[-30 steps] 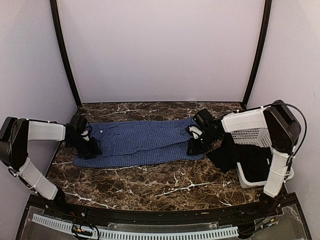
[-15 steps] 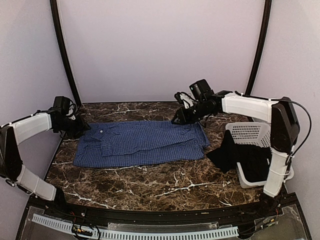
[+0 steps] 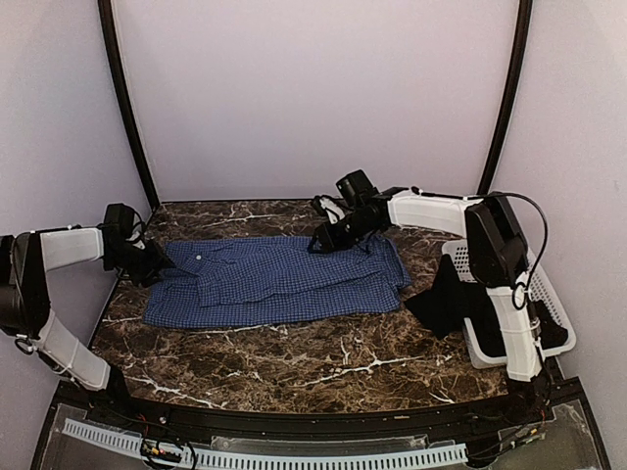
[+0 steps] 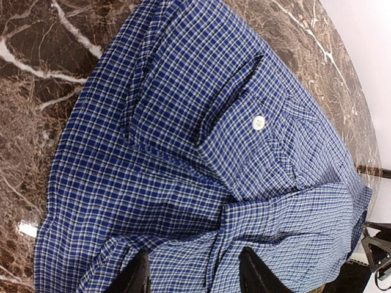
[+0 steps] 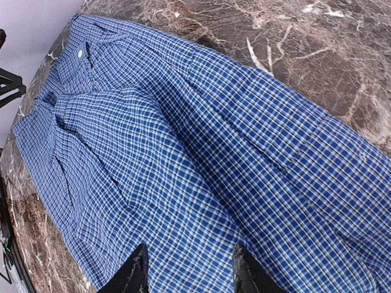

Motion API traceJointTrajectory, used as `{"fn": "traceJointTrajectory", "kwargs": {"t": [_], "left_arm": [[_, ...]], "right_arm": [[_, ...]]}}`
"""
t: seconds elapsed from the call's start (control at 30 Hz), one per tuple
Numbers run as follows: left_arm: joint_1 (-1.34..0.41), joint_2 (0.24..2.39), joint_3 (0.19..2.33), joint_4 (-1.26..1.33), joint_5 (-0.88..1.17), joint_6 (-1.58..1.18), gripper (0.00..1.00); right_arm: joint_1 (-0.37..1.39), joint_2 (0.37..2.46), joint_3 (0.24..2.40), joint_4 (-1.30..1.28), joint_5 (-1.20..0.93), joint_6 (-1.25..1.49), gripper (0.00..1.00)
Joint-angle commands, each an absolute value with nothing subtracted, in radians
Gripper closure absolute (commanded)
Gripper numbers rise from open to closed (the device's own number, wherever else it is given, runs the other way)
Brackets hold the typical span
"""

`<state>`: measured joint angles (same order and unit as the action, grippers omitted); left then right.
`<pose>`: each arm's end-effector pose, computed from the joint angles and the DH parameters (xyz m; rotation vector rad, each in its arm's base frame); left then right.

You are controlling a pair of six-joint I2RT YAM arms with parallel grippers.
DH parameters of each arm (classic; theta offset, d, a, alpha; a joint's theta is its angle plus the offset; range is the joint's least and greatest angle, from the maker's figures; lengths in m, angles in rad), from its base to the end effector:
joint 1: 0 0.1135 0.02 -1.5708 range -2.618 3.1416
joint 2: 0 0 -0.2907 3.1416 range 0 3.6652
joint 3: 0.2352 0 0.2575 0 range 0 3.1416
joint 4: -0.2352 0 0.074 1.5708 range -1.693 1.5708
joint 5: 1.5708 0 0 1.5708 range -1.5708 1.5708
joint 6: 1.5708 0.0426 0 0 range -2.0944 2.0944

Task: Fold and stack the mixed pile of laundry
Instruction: Adjust the rectangle-folded shirt at the center of the board.

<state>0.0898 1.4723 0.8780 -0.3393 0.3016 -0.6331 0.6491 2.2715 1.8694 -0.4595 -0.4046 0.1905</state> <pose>0.3006 0.0144 0.2201 -0.7801 2.4239 -0.5973 0.4161 0.3368 0.2071 -0.7598 2.4128 0.8531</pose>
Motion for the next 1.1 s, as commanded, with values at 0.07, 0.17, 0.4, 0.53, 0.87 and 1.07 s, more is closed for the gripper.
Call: {"fn": "traceJointTrajectory", "kwargs": {"t": [0.07,0.17,0.4,0.53,0.87,1.07], "left_arm": [[0.102,1.501,0.846,-0.302,0.323,-0.636,0.51],[0.102,1.519,0.846,-0.292,0.329,-0.639,0.50],[0.103,1.558,0.857,-0.275,0.333,-0.640,0.50],[0.101,1.568,0.857,-0.266,0.333,-0.635,0.51],[0.102,1.593,0.882,-0.295,0.310,-0.597,0.57],[0.102,1.522,0.858,-0.324,0.258,-0.572,0.63]], "right_arm": [[0.678,2.356,2.004,-0.464,-0.412,0.150,0.55],[0.679,2.399,2.048,-0.475,-0.397,0.138,0.55],[0.685,2.501,2.178,-0.539,-0.391,0.098,0.55],[0.689,2.517,2.189,-0.544,-0.416,0.091,0.61],[0.695,2.497,2.180,-0.533,-0.453,0.083,0.90],[0.695,2.476,2.174,-0.529,-0.460,0.081,1.00]]}}
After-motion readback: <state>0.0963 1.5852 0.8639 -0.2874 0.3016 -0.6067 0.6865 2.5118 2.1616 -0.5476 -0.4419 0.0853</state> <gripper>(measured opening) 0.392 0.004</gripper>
